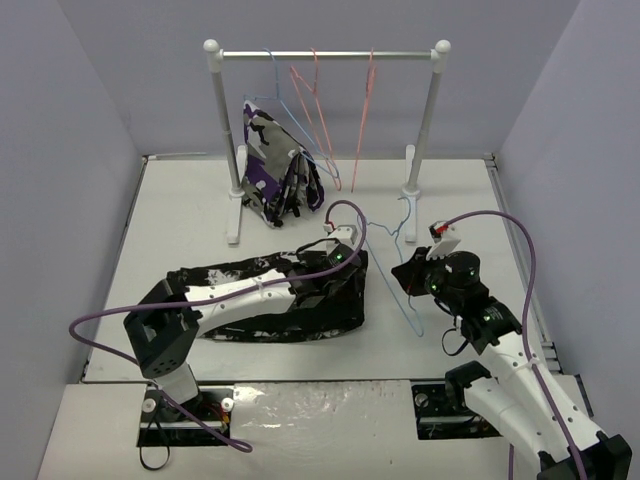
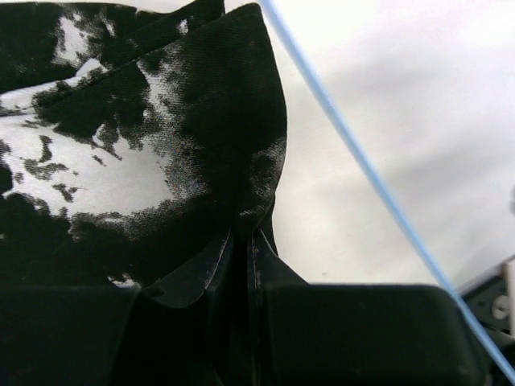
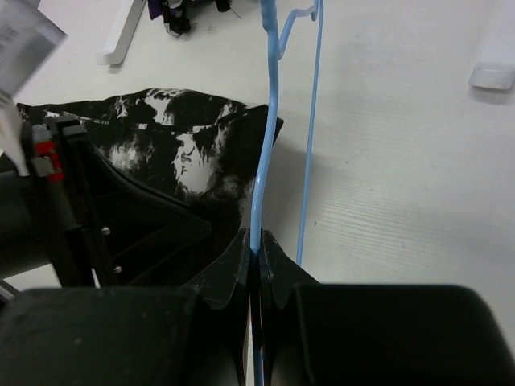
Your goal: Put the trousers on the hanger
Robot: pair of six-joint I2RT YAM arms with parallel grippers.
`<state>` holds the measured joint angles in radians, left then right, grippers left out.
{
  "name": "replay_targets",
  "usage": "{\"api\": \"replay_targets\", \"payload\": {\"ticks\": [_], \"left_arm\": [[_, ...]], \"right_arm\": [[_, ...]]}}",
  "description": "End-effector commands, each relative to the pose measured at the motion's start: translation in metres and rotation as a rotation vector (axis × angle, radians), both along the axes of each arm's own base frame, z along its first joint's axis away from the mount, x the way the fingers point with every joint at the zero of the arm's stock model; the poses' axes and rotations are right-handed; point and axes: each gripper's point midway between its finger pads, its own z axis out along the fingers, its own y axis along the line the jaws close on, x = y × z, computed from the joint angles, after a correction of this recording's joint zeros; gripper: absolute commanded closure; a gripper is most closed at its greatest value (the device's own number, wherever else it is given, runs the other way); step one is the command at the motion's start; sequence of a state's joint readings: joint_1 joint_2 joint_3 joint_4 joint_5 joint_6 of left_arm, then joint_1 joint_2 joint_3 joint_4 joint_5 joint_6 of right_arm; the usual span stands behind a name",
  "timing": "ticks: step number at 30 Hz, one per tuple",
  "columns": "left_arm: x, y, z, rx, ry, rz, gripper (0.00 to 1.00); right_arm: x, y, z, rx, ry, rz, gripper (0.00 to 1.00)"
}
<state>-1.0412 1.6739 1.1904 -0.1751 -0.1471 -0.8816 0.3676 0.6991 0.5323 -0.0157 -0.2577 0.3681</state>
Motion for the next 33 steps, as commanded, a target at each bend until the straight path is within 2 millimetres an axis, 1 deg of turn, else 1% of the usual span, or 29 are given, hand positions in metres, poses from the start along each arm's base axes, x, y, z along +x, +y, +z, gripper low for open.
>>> {"api": "replay_targets", "payload": {"ticks": [1,3,5,10,15,20,22,26,29,33], "left_arm": [[0.012,-0.036,0.090,-0.245,-0.134,-0.034,1.00],[0.011,-0.041,0.092,-0.265,-0.131,-0.043,1.00],[0.016,-0.051,0.101,-0.306,-0.148,-0.048,1.00],[0.029,-0.060,0.112,-0.311,-0.195,-0.034,1.00],[0.045,-0.065,0.127,-0.327,-0.245,-0.013,1.00],[0.058,-0.071,0.124,-0.315,-0.262,0.004,1.00],[0.064,-0.073,0.119,-0.305,-0.264,0.017,1.00],[0.076,-0.070,0.118,-0.306,-0.283,0.067,1.00],[0.085,-0.070,0.121,-0.325,-0.309,0.096,1.00],[0.090,-0.075,0.135,-0.375,-0.339,0.113,1.00]], "right_arm": [[0.013,0.013,0.034,0.039,-0.127,0.050,1.00],[0.014,0.015,0.036,0.046,-0.134,0.062,1.00],[0.015,0.017,0.035,0.048,-0.133,0.068,1.00],[0.012,0.018,0.037,0.056,-0.139,0.075,1.00],[0.008,0.018,0.032,0.066,-0.126,0.083,1.00],[0.004,0.017,0.033,0.070,-0.129,0.080,1.00],[0.003,0.017,0.032,0.069,-0.123,0.083,1.00],[0.000,0.016,0.030,0.068,-0.116,0.081,1.00],[-0.001,0.015,0.028,0.066,-0.111,0.078,1.00],[-0.003,0.014,0.022,0.068,-0.096,0.075,1.00]]}}
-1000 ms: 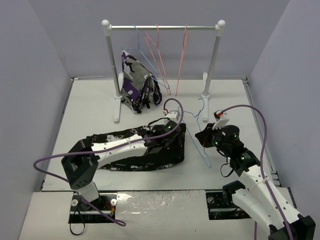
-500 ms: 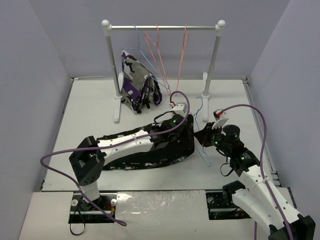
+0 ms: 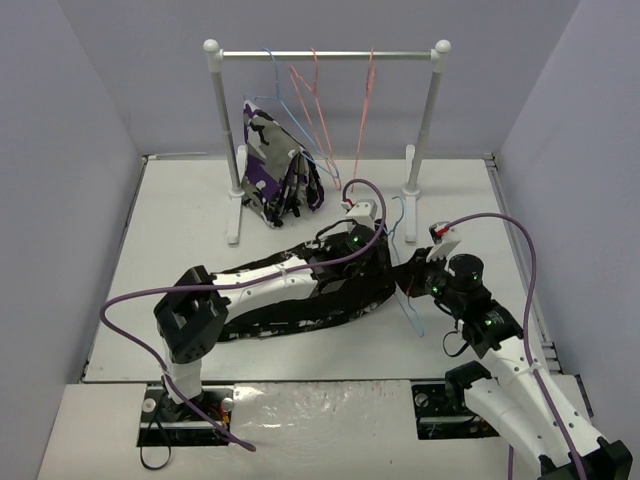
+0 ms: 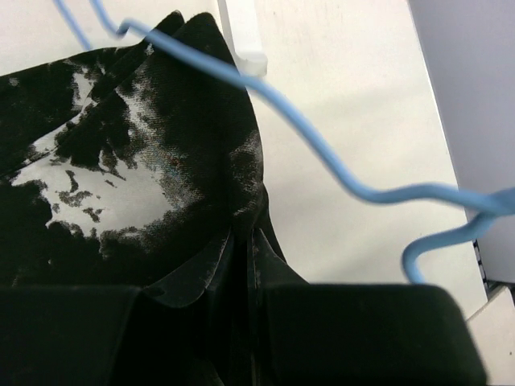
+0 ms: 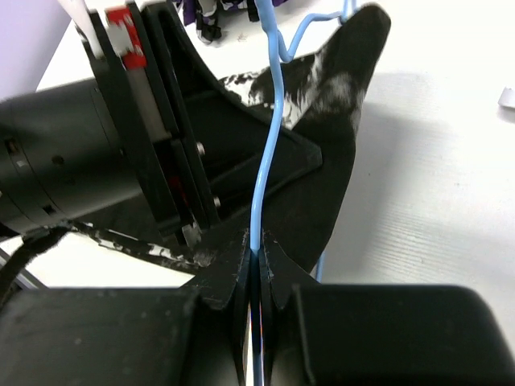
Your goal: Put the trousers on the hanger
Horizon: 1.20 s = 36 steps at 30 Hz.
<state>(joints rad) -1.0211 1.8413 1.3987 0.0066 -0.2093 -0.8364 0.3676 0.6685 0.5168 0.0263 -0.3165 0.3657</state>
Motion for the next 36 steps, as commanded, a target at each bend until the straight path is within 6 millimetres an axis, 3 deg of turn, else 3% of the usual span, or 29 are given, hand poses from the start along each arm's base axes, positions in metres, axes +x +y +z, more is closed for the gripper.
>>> {"api": "replay_targets", "payload": {"ticks": [1,7,9,13,18,21,30,36], "left_arm": [[0.029,-0.017,0.097,-0.258,-0.178,0.066,1.00],[0.026,-0.017,0.125,-0.373,-0.218,0.065,1.00],[0.025,-0.020,0.119,-0.348,-0.210,0.054,0.98],[0.023,-0.023,0.087,-0.295,-0.172,0.031,0.77],[0.017,-0.014,0.084,-0.223,-0.194,-0.006,0.43],[0.012,-0.005,0.082,-0.188,-0.185,-0.020,0.36],[-0.014,0.038,0.081,-0.154,-0.173,-0.021,0.41],[-0.025,0.063,0.075,-0.148,-0.156,0.014,0.39]], "right_arm": [[0.002,0.005,0.010,0.029,-0.048,0.019,1.00],[0.000,0.004,-0.001,0.021,-0.025,0.014,1.00],[0.000,0.003,-0.002,0.019,-0.025,0.012,1.00],[0.003,0.003,0.002,0.014,-0.034,0.009,1.00],[0.002,0.003,-0.002,0.012,-0.024,0.005,1.00],[0.002,0.002,-0.004,0.007,-0.024,0.002,1.00],[0.004,0.001,-0.012,-0.013,-0.012,0.001,1.00],[0.003,0.000,-0.026,-0.024,0.012,-0.002,1.00]]}}
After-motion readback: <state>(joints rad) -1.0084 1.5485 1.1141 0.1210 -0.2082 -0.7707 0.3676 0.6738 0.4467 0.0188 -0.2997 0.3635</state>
